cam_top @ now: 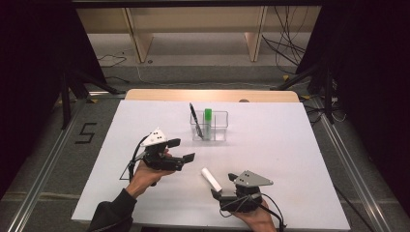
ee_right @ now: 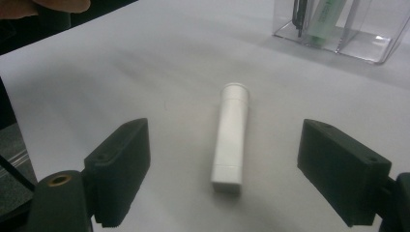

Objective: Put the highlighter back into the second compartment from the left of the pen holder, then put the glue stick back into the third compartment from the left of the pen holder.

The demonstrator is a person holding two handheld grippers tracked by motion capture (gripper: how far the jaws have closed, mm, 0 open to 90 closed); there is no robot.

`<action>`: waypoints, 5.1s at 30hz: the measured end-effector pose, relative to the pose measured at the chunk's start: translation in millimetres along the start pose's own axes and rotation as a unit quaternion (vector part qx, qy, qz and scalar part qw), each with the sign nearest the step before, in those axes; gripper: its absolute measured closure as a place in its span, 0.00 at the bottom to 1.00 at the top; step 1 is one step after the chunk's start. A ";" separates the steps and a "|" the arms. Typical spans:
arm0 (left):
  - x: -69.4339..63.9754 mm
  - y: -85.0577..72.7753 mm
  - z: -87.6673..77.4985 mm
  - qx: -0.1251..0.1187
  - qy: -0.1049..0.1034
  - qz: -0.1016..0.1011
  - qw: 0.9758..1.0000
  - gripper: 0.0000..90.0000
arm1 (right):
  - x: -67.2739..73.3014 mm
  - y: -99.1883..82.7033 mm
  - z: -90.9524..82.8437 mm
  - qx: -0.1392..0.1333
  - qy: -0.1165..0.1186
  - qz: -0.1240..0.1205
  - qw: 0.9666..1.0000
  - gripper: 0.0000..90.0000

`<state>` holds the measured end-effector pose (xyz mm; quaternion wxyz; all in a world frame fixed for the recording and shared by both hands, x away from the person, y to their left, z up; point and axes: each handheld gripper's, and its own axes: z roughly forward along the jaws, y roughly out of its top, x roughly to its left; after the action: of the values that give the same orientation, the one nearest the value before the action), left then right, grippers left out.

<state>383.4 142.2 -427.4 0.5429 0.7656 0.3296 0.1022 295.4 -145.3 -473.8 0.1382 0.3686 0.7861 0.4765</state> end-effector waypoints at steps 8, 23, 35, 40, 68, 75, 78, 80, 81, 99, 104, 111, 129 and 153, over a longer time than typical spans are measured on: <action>2.4 -15.3 -10.1 -0.005 0.009 -0.017 1.000 0.18 | 4.6 -0.2 3.9 0.010 -0.007 -0.010 1.000 0.22; 3.8 -37.2 -23.9 -0.007 0.018 -0.020 1.000 0.18 | 3.9 3.9 7.6 0.020 -0.008 -0.004 1.000 0.22; 6.0 -50.6 -31.8 -0.002 0.026 -0.025 0.999 0.18 | -0.6 8.5 10.6 0.037 -0.006 0.006 0.999 0.23; 4.8 -53.2 -35.3 -0.004 0.027 -0.025 0.999 0.18 | -1.7 16.3 14.4 0.050 -0.010 0.005 0.999 0.23; -2.8 -63.8 -52.4 -0.008 0.036 -0.016 0.999 0.18 | -7.6 60.0 63.2 0.187 -0.023 -0.013 0.982 0.41; -3.8 -64.2 -52.4 -0.006 0.032 -0.014 0.999 0.18 | -6.5 59.0 73.1 0.210 -0.017 -0.013 0.977 0.49; -4.9 -64.4 -51.6 -0.005 0.030 -0.013 0.999 0.18 | -6.9 58.9 74.9 0.213 -0.018 -0.015 0.977 0.52; -5.2 -64.6 -51.2 -0.004 0.031 -0.012 0.999 0.18 | -6.6 58.7 76.5 0.216 -0.017 -0.014 0.976 0.53; -5.2 -64.6 -51.2 -0.004 0.030 -0.012 0.999 0.18 | -6.5 58.3 77.6 0.217 -0.017 -0.016 0.976 0.54; -5.5 -65.0 -50.5 0.000 0.031 -0.006 1.000 0.18 | -3.6 54.1 88.0 0.246 -0.040 -0.036 0.968 0.66; -6.2 -64.9 -50.2 0.000 0.031 -0.005 1.000 0.18 | -1.5 53.7 88.5 0.246 -0.045 -0.043 0.967 0.70; -5.8 -65.0 -50.3 0.000 0.032 -0.005 0.999 0.18 | -1.3 54.7 89.4 0.250 -0.048 -0.044 0.966 0.74; -5.3 -65.1 -50.5 -0.001 0.034 -0.003 0.999 0.18 | -6.6 60.6 92.0 0.271 -0.033 -0.034 0.961 0.75; -2.5 -64.8 -52.5 -0.010 0.033 -0.018 0.999 0.18 | -29.6 81.1 67.7 0.187 0.032 0.024 0.982 0.76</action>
<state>328.9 193.2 -464.6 0.5409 0.7506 0.3599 0.1206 390.6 -100.3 -443.1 0.0302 0.3909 0.8563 0.3362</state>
